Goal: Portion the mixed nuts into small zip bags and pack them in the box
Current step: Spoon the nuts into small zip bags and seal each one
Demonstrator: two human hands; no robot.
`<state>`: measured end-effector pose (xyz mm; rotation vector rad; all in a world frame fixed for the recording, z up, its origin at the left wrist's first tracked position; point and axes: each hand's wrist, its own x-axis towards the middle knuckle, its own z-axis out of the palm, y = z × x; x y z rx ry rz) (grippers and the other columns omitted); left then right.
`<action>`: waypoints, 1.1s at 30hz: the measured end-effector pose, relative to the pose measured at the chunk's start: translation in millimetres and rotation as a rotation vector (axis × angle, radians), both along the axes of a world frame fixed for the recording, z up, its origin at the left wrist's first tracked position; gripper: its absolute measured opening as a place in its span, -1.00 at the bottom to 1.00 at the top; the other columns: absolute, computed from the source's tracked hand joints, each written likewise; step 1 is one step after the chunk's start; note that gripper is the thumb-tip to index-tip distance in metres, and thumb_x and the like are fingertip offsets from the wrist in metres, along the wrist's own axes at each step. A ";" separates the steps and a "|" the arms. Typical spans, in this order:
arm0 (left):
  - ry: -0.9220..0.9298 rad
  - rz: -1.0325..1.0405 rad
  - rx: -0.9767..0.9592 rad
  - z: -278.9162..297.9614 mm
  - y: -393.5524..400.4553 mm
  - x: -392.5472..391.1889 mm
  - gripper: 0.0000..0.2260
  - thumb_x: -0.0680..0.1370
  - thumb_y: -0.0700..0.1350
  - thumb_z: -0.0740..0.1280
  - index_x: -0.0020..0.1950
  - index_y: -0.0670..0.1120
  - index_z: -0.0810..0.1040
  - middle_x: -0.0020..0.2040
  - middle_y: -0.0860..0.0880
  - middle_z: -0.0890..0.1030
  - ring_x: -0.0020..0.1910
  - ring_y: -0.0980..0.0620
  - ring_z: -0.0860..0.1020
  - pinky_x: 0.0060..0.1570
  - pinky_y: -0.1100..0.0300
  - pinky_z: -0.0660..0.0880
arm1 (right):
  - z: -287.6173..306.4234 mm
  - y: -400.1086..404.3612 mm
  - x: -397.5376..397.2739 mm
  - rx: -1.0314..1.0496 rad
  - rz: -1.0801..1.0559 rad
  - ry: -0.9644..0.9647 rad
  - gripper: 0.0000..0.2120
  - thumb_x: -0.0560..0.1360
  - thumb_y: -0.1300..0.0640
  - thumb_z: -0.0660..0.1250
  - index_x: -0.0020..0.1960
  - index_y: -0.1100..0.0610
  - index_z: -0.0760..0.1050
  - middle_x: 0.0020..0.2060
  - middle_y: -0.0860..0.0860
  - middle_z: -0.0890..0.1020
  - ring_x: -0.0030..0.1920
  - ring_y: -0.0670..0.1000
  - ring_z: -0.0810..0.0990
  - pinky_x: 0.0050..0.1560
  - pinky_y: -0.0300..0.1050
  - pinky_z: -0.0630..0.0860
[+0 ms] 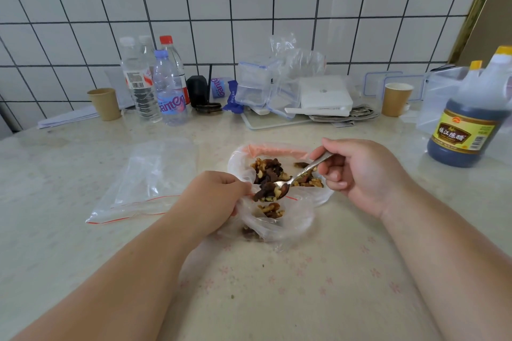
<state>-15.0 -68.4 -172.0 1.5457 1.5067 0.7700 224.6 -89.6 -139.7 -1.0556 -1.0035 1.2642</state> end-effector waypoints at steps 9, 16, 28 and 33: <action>0.016 0.006 0.039 -0.1 -0.3 -0.2 -0.63 0.58 -0.01 0.38 -0.39 -0.14 0.52 -0.57 0.03 0.37 -0.62 0.06 0.27 -0.57 0.35 0.22 | -0.7 -13.0 -4.5 0.242 0.192 -0.368 -0.75 0.55 0.03 0.31 -0.15 0.11 0.70 -0.33 0.10 0.63 -0.40 -0.06 0.44 -0.41 -0.28 0.36; -0.045 0.005 0.079 1.9 -2.8 -0.2 -0.71 0.62 0.00 0.38 -0.19 -0.15 0.70 -0.57 0.05 0.34 -0.63 0.07 0.21 -0.61 0.36 0.15 | 0.0 -15.3 -0.6 0.353 0.289 -0.489 -0.78 0.52 0.02 0.31 -0.14 0.04 0.72 -0.29 0.13 0.67 -0.29 -0.03 0.53 -0.28 -0.24 0.41; 0.003 0.018 0.045 3.6 -3.6 0.0 -0.71 0.59 0.00 0.39 -0.15 -0.19 0.71 -0.62 0.10 0.38 -0.66 0.09 0.26 -0.61 0.37 0.20 | -1.8 1.6 15.6 0.211 -0.254 -0.273 -0.70 0.59 0.05 0.26 -0.19 0.07 0.70 -0.37 0.05 0.66 -0.43 -0.07 0.44 -0.40 -0.21 0.35; 0.003 0.009 0.049 3.3 -3.1 0.5 -0.72 0.59 0.00 0.38 -0.15 -0.18 0.72 -0.63 0.10 0.38 -0.67 0.09 0.26 -0.61 0.37 0.21 | -8.8 2.8 11.5 0.108 -0.385 -0.641 -0.78 0.57 0.02 0.26 -0.13 -0.04 0.67 -0.25 -0.05 0.71 -0.33 -0.12 0.53 -0.21 -0.14 0.43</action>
